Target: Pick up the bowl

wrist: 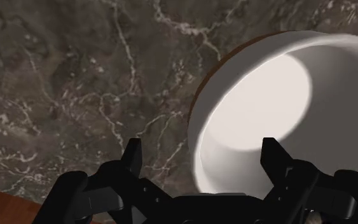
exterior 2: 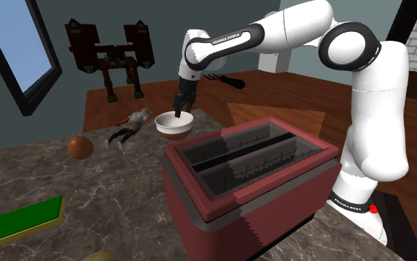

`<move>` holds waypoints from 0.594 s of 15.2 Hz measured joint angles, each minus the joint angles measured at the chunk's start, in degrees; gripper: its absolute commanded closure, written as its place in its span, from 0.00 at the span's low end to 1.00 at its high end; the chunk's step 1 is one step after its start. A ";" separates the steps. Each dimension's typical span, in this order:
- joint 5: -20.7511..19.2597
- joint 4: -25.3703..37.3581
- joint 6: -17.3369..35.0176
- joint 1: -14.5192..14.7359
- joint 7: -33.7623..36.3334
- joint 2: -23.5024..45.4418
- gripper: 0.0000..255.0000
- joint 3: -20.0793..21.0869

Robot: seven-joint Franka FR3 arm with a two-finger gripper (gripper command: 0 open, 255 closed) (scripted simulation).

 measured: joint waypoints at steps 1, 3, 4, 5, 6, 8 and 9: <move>0.05 -0.36 0.59 0.04 -0.05 0.23 0.00 0.03; 0.17 -1.29 1.91 0.11 -0.21 0.64 0.00 0.10; 0.21 -1.45 2.17 0.08 -0.32 0.73 1.00 0.09; 0.24 -1.55 2.33 0.06 -0.38 0.79 1.00 0.09; 0.25 -1.60 2.42 0.05 -0.41 0.82 1.00 0.09; 0.27 -1.65 2.49 0.05 -0.44 0.80 1.00 0.10; 0.26 -1.66 2.49 0.05 -0.44 0.79 1.00 0.09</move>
